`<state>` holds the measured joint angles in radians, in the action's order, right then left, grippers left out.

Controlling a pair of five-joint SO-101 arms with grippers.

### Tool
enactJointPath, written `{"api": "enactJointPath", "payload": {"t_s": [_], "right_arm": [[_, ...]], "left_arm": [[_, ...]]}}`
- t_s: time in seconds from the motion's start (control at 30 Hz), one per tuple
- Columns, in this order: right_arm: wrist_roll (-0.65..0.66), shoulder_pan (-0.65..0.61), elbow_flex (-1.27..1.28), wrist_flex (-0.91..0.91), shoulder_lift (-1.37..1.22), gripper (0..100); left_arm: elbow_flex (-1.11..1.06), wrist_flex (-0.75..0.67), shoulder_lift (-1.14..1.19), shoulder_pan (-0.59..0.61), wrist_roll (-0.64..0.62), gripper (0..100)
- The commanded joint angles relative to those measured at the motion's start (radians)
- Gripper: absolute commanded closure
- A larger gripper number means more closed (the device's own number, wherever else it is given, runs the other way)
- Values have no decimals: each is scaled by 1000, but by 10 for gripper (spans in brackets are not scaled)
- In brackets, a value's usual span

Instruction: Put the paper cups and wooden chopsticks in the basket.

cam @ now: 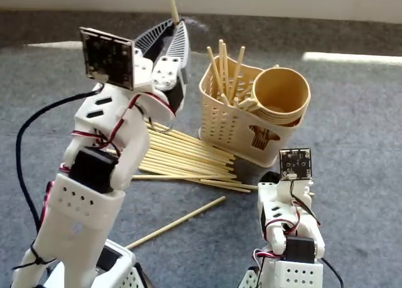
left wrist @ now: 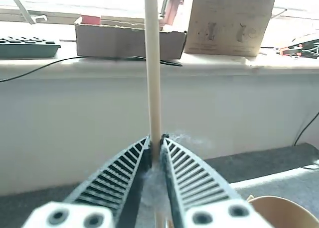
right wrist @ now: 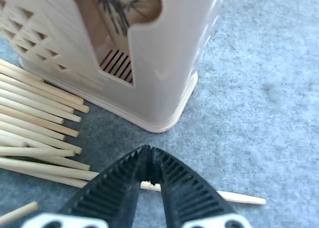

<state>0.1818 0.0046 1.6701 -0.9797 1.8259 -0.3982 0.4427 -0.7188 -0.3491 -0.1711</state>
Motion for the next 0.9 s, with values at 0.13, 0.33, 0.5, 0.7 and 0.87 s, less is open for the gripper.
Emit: {"api": "enactJointPath", "payload": {"t_s": [0.13,0.33,0.5,0.7,0.87], "right_arm": [[9,10,134,-1,10,987],[9,10,134,-1,10,987],[9,10,134,-1,10,987],[9,10,134,1,10,987],[9,10,134,1,10,987]], "left_arm": [[18,-144,122,-36,-14,994],[12,-184,236,-36,-14,994],[7,-164,280,-45,-11,955],[68,46,280,-53,-9,877],[160,207,278,-58,-2,874]]}}
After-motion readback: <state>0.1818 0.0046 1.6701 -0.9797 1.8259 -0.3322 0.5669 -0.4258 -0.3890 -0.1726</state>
